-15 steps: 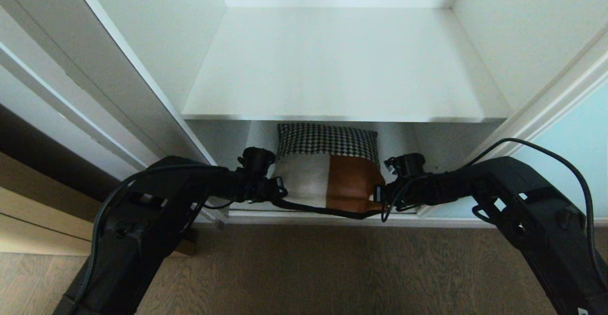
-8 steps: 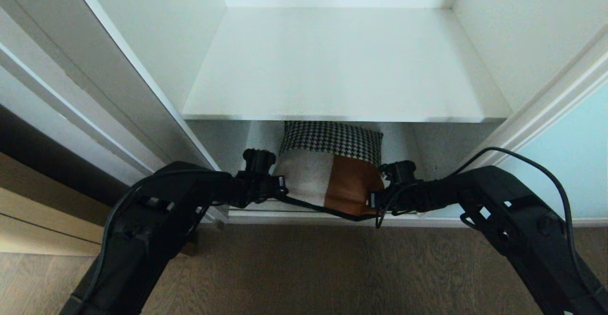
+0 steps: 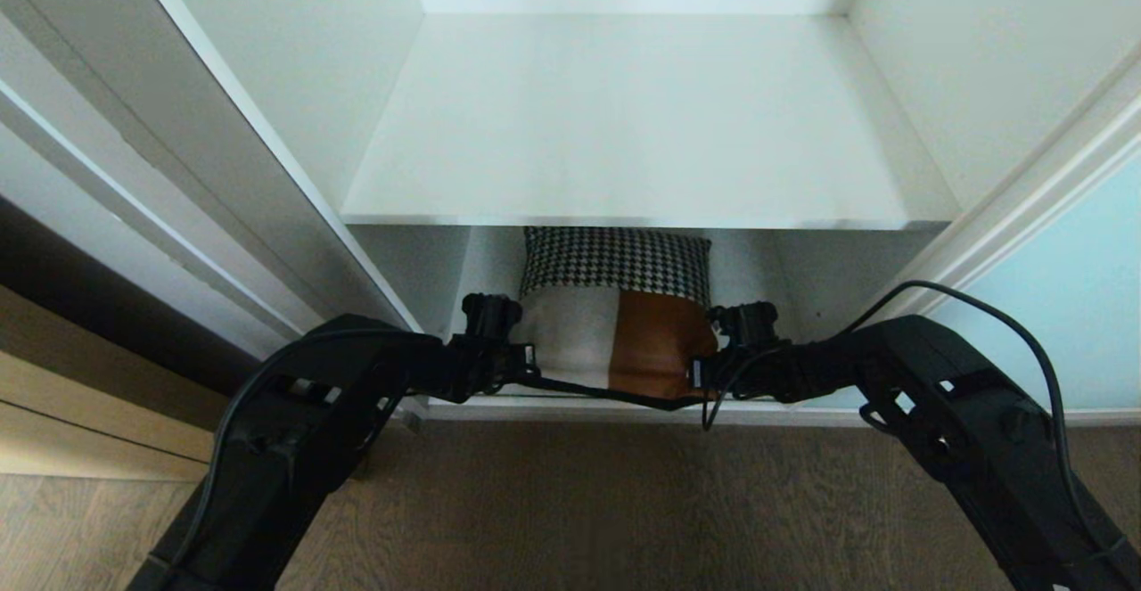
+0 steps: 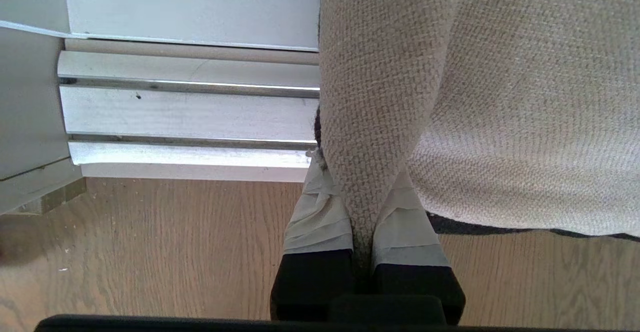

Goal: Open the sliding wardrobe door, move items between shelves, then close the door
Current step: Place the pillow on the lower shelf

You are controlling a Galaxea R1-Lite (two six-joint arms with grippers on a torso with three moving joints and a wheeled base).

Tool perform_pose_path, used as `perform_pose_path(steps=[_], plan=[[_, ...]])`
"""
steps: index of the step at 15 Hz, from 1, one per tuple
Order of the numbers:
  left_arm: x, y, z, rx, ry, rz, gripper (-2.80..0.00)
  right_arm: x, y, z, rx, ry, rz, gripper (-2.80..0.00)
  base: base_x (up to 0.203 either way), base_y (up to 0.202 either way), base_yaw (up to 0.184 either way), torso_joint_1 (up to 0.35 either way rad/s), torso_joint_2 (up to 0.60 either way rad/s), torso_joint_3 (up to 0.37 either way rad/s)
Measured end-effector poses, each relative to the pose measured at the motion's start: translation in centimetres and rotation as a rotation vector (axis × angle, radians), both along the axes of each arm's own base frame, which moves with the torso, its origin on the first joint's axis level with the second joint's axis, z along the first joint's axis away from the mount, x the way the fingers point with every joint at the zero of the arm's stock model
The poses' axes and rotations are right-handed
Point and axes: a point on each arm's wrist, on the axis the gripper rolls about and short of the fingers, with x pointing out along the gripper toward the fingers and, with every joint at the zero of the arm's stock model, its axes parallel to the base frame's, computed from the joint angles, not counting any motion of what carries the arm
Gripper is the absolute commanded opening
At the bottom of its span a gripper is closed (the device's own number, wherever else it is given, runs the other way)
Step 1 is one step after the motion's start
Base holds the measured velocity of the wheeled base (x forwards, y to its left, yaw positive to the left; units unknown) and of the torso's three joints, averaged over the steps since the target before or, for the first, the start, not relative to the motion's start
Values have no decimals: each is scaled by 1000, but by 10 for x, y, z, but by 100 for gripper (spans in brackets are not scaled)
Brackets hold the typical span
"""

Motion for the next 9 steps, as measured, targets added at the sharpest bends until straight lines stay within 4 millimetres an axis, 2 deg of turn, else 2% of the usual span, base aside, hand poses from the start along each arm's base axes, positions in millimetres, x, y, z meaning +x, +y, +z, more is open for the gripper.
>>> perform_pose_path(steps=[1, 4, 6, 9], plan=[[0, 0, 0, -1, 0, 0, 0, 0, 0, 1, -2, -4, -3, -280, 0, 0, 0, 0, 0, 0], [2, 6, 0, 10, 0, 22, 0, 1, -3, 3, -8, -18, -20, -280, 0, 0, 0, 0, 0, 0], [-1, -3, 1, 3, -6, -2, 0, 1, 3, 4, 2, -27, -7, -280, 0, 0, 0, 0, 0, 0], [3, 5, 5, -17, -33, 19, 0, 1, 1, 5, 8, -29, -9, -280, 0, 0, 0, 0, 0, 0]])
